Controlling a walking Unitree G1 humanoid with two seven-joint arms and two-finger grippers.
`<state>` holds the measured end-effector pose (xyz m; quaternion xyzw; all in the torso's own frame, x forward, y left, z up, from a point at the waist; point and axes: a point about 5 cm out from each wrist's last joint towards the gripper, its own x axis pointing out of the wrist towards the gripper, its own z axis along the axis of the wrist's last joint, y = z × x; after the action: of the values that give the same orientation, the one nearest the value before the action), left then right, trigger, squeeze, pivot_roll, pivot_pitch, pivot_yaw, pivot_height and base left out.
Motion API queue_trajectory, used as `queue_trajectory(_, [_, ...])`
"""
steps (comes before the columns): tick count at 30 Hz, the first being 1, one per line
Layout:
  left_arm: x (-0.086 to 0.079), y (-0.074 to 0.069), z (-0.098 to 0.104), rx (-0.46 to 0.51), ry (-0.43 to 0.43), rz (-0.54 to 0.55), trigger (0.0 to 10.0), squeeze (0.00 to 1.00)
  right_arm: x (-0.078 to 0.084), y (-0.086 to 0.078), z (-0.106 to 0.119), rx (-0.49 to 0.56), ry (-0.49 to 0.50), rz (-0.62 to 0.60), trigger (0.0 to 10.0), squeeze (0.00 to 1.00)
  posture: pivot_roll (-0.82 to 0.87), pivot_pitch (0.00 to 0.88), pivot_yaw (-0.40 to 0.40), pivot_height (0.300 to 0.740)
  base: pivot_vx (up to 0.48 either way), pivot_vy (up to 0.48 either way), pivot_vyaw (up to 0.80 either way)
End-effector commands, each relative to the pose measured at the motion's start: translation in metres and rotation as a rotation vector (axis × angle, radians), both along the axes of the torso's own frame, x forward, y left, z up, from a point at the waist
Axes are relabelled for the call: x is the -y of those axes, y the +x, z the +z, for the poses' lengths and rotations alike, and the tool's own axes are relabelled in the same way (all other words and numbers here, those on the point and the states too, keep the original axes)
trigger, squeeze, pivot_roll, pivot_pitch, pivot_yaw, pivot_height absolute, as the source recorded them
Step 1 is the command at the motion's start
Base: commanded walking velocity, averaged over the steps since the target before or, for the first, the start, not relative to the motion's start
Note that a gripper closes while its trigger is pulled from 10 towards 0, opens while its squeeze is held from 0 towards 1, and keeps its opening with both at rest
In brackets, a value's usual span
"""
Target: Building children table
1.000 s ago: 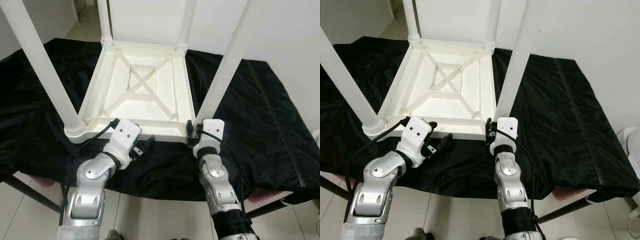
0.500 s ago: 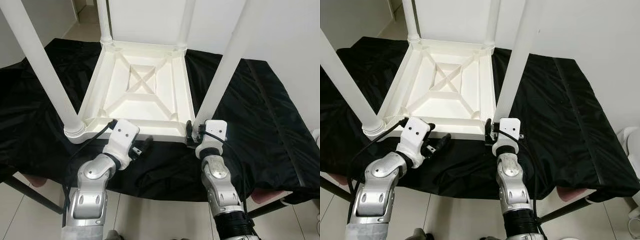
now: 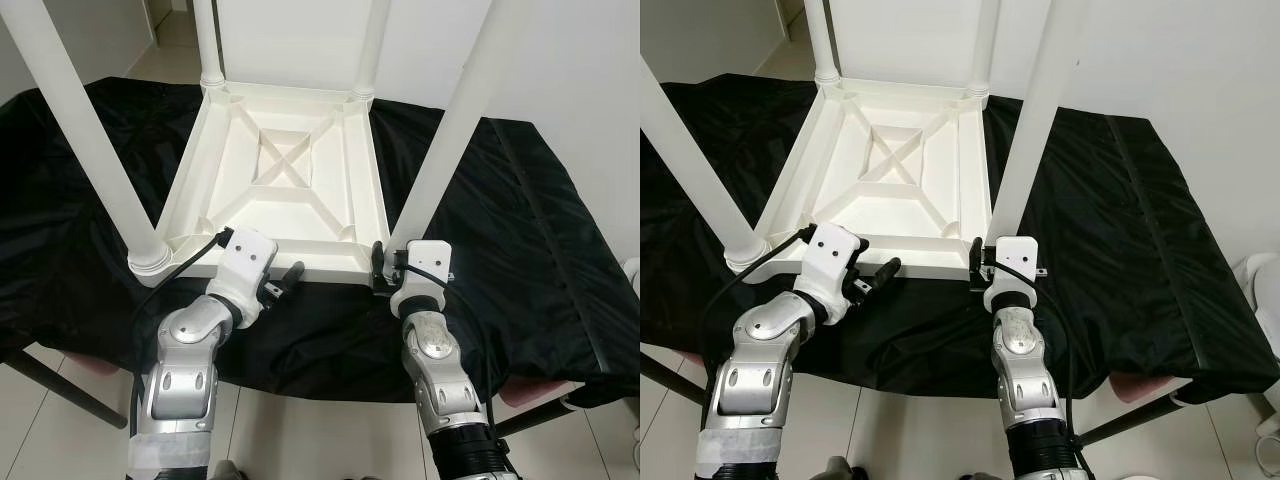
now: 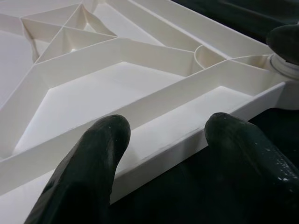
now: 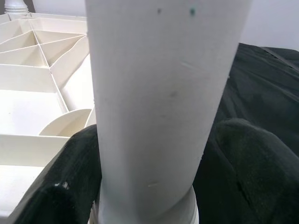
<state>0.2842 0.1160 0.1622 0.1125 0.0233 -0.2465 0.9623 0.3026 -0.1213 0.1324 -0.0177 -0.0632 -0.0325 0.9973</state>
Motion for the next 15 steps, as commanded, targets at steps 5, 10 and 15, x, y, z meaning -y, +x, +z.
queue_trajectory(5, [-0.0074, 0.0034, -0.0037, 0.037, -0.049, 0.328, 10.0, 0.0, 0.0075, -0.0008, -0.0112, -0.057, 0.008, -0.031, 10.0, 0.0, -0.04, 0.072, -0.04, 0.74, 0.0, 0.0, 0.0])
queue_trajectory(10, [-0.0062, 0.0016, -0.0034, 0.053, -0.042, 0.34, 10.0, 0.0, 0.0083, -0.0018, -0.0109, -0.055, -0.004, -0.028, 10.0, 0.0, -0.03, 0.073, -0.047, 0.74, 0.0, 0.0, 0.0])
queue_trajectory(15, [-0.0079, 0.0018, -0.0016, 0.067, -0.033, 0.341, 10.0, 0.0, 0.0096, -0.0024, -0.01, -0.048, -0.016, -0.035, 10.0, 0.0, -0.03, 0.075, -0.046, 0.74, 0.0, 0.0, 0.0])
